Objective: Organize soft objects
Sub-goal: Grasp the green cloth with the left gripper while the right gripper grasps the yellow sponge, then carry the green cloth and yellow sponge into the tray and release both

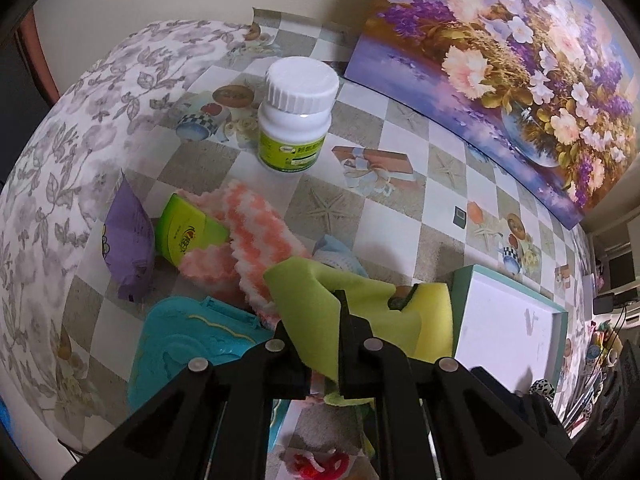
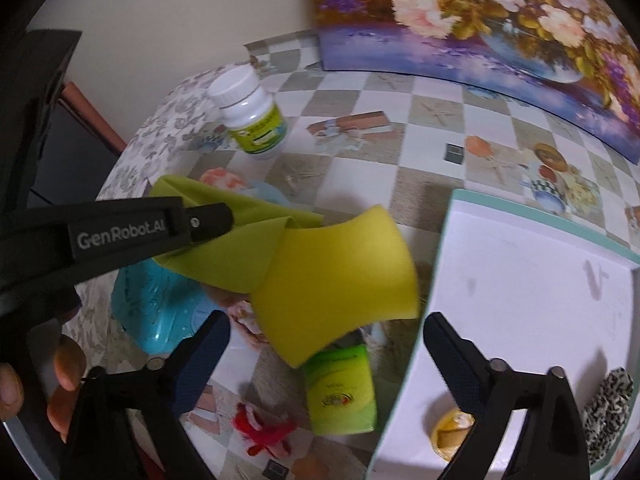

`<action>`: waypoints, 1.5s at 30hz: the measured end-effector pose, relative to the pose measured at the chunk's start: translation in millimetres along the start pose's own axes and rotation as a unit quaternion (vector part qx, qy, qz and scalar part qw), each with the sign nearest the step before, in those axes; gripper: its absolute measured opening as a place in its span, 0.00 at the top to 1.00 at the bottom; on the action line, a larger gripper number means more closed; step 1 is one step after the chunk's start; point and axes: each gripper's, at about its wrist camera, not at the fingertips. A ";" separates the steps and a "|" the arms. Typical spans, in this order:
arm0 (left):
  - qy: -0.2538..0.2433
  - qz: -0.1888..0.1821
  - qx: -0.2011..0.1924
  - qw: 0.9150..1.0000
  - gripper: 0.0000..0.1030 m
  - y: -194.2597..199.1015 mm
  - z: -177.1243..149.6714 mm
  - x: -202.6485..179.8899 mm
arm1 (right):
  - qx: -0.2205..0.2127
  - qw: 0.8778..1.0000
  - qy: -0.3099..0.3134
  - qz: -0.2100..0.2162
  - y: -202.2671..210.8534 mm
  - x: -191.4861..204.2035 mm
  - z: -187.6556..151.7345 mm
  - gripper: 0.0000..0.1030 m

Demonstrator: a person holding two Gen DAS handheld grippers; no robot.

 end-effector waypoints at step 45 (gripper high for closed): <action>-0.012 -0.024 -0.070 0.997 0.91 54.6 6.6 -11.0 | -0.063 0.995 -0.066 0.046 41.9 -40.9 5.8 0.77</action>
Point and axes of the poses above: each gripper's, at about its wrist camera, not at the fingertips, and y roughly against the way its jaws point, x to its left, z to its top, and after that the axes turned 13 degrees about -z, right-handed
